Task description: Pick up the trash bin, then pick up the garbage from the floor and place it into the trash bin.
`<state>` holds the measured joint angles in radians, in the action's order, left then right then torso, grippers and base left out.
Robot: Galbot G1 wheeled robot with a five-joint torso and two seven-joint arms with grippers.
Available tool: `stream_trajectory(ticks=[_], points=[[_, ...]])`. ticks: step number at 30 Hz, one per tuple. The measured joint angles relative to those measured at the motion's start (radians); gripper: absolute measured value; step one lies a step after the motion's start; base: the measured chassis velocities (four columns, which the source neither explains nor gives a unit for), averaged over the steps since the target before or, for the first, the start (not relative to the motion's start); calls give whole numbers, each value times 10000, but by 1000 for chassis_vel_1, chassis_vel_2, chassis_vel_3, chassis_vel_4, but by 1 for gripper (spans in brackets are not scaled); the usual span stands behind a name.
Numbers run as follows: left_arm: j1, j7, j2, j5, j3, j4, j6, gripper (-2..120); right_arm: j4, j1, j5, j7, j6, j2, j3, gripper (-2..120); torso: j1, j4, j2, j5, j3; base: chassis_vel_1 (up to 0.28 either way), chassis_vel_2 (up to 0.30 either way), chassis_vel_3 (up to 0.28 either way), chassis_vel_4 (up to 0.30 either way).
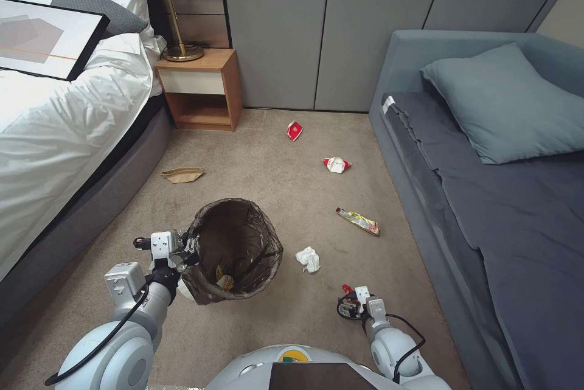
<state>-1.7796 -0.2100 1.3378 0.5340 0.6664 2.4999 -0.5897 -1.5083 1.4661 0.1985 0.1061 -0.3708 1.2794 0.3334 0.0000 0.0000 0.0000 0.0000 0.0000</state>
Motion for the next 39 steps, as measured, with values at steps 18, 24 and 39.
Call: stream_trajectory(ticks=[18, 24, 39], points=[[52, 4, 11, 27, -37, 0, -26, 8, 102, -98, -25, 119, 10, 42, -52, 97, 0, 0, 0, 0, 0, 0, 0, 0, 0], [61, 7, 2, 28, -36, 0, -26, 8, 162, -89, -71, 96, 97, 86, 8, 78, 0, 0, 1, 0, -1, 0, 0, 0, 0], [87, 13, -6, 34, -44, 1, -34, 8, 250, -99, -116, 63, 193, 120, 54, 37, 0, -1, 1, 0, -1, 0, 0, 0, 0]])
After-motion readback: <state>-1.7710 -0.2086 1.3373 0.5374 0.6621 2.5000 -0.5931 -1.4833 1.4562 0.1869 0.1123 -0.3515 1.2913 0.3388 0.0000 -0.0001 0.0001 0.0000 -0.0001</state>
